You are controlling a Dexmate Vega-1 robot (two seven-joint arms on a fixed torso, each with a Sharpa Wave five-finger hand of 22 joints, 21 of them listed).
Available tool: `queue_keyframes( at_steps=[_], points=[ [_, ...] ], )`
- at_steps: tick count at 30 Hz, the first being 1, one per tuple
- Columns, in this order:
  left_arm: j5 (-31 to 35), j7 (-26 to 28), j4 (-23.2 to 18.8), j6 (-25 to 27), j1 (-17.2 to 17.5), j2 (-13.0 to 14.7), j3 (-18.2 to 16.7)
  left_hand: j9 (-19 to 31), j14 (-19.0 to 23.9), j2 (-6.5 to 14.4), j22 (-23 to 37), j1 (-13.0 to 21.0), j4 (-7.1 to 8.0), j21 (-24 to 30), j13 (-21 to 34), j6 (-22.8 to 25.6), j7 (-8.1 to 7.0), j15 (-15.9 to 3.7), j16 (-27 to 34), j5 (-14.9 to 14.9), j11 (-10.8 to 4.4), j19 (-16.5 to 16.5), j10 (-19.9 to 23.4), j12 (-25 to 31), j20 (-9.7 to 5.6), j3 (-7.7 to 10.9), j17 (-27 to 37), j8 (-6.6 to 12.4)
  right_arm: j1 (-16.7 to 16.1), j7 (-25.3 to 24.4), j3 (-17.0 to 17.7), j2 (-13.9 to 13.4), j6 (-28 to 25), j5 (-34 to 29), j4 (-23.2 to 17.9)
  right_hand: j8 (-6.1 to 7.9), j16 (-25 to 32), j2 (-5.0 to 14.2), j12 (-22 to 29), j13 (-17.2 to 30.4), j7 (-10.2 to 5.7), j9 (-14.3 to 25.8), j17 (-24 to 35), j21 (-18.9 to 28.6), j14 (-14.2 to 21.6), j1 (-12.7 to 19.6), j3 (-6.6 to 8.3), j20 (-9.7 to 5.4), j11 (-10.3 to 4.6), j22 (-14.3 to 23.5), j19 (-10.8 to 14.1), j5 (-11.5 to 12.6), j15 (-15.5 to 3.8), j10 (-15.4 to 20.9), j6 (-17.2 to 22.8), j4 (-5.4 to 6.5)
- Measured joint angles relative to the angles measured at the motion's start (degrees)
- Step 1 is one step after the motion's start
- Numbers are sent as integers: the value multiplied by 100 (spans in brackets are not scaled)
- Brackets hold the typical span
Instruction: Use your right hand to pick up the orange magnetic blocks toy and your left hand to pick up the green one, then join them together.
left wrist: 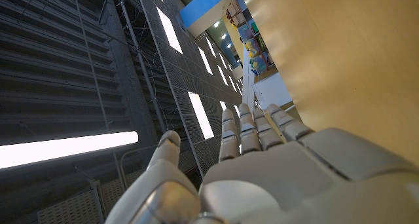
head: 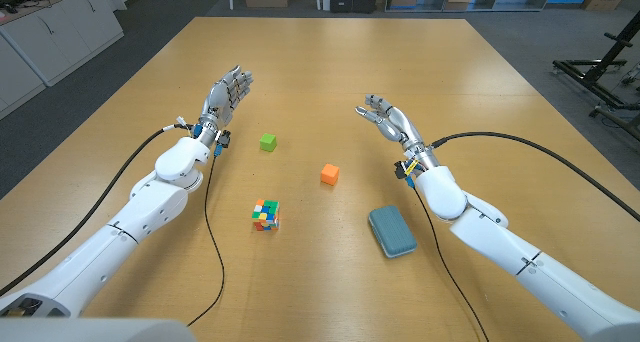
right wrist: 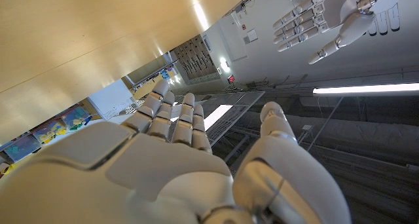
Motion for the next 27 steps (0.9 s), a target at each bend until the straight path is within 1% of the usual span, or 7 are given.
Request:
queue_keyframes(
  at_steps=[5, 9, 14, 17, 20, 23, 27],
  points=[
    [32, 16, -44, 88, -33, 13, 11, 0, 10, 0, 0, 0, -23, 0, 0, 0, 0, -9, 0, -41, 0, 0, 0, 0, 0, 23, 0, 0, -74, 100, -64, -124, -370, -217, -324, 43, 0, -59, 45, 0, -72, 27, -23, -22, 39, 132, -3, 30, -40, 0, 31, 0, -11, 105, 72, -44],
    [68, 38, -78, 113, -47, 20, 30, 0, 10, 0, 0, 0, -23, 0, 0, 30, -30, -10, 0, -41, -17, 0, 17, 0, 0, 23, 1, 0, -102, 205, -137, -207, -745, -447, -554, 44, 22, -93, 45, 0, -111, 27, -28, -23, 112, 227, -1, 45, -69, 0, 46, 0, -52, 135, 157, -46],
    [102, 41, -108, 115, -47, 20, 41, 0, 30, 0, 0, 0, -23, 0, 0, 60, 0, -29, 0, -41, 0, 0, 44, 0, 0, 23, 1, 0, -109, 298, -223, -275, -1067, -651, -774, 44, 45, -114, 45, 0, -111, 27, -27, -66, 165, 308, 21, 72, -69, 0, 73, 11, -60, 135, 156, -67],
    [120, 42, -121, 115, -45, 20, 49, 0, 60, 0, 0, 0, -23, 0, 0, 60, 0, 1, 0, -40, 9, 0, 52, 0, 0, 23, 1, 0, -109, 356, -279, -305, -1281, -798, -885, 77, 45, -145, 45, 0, -70, 27, -27, -66, 165, 339, 21, 59, -52, 0, 87, 31, -60, 152, 197, -67],
    [135, 42, -124, 107, -40, 18, 55, 0, 60, 0, 0, 0, -23, 0, 1, 60, 0, 1, 0, -40, 9, 0, 52, 0, 0, 23, 1, 0, -97, 404, -341, -333, -1440, -906, -992, 77, 45, -149, 84, 0, -100, 27, -27, -66, 196, 378, 21, 80, -39, 0, 125, 31, -91, 166, 227, -67],
    [140, 42, -124, 91, -35, 1, 61, 0, 60, 31, 0, 31, -23, 0, 1, 60, 0, 1, 0, -40, 9, 0, 52, 0, 0, 23, 1, 0, -75, 461, -400, -347, -1611, -1029, -1077, 98, 45, -149, 107, 0, -90, 27, -27, -66, 246, 404, 21, 50, -78, 0, 156, 31, -102, 208, 279, -67],
    [144, 37, -106, 52, -33, -14, 67, 0, 60, 31, 0, 31, -23, 0, 1, 60, 0, 1, 0, -40, -11, 0, 72, 0, 0, 23, 1, 0, -25, 538, -499, -362, -1834, -1187, -1197, 117, 88, -168, 107, 6, -88, 26, -27, -66, 317, 475, 21, 29, -50, 0, 237, 31, -113, 238, 320, -67]
  ],
)
